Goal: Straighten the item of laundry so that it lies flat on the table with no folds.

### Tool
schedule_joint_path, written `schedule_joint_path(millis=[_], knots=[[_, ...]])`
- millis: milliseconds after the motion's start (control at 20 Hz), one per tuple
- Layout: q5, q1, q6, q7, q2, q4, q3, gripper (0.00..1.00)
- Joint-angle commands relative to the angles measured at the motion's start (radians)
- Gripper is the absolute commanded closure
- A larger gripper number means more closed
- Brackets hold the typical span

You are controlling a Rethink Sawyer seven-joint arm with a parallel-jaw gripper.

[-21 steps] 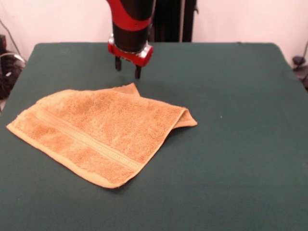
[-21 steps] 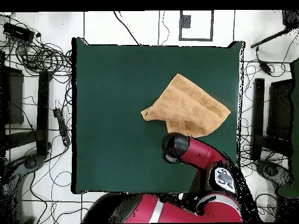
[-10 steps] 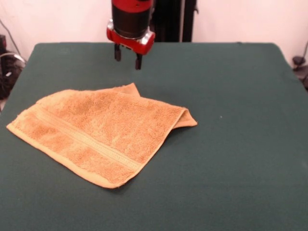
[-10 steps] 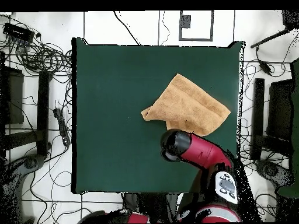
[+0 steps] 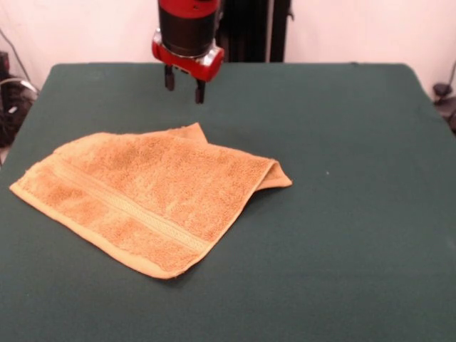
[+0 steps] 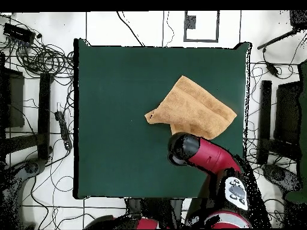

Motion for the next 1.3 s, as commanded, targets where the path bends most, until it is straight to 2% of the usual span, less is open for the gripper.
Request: schedule_joint_path(millis=[50,600,900,1300], knots=[[0.045,-0.015,0.010,0.188,0.065,-0.037,0.068,0.00],[0.047,-0.024,-0.022,0.192,0.084,-0.056,0.089,0.00],[0.050,0.006,0.044,0.210,0.085,-0.106,0.075,0.00],[0.056,0.004,0.032,0.218,0.091,-0.105,0.081,0.00]])
